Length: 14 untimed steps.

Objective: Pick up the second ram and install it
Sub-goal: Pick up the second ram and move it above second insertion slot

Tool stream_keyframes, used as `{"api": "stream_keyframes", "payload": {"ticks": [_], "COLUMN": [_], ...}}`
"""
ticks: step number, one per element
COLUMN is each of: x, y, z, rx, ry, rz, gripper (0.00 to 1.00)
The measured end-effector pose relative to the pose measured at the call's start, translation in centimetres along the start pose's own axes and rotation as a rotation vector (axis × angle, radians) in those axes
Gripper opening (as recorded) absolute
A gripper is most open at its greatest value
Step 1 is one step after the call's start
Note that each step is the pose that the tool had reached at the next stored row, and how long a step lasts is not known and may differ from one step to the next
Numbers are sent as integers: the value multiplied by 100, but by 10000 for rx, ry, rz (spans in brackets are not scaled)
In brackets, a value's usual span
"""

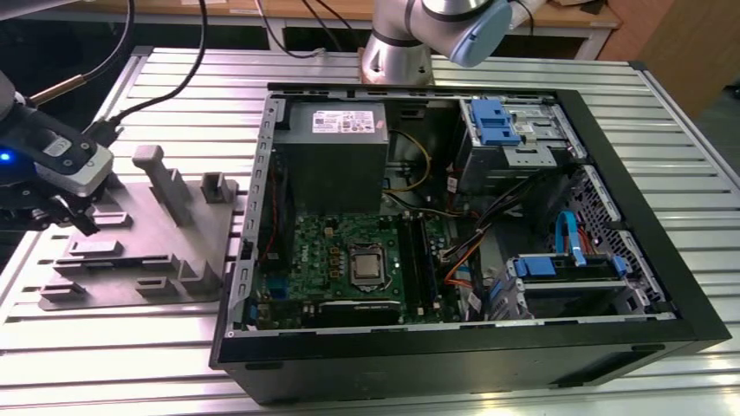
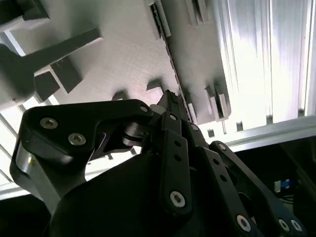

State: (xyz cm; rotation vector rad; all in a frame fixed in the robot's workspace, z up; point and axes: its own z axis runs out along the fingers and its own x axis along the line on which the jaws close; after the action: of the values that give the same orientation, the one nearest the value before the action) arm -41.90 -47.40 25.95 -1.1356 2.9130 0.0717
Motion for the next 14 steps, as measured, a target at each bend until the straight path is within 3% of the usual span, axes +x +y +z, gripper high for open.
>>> {"api": "stream_keyframes", "payload": {"ticks": [14], "x": [0], "y": [0], "z": [8], "rx": [-71], "ry": [88], "rz": [-2351], "gripper": [10]}}
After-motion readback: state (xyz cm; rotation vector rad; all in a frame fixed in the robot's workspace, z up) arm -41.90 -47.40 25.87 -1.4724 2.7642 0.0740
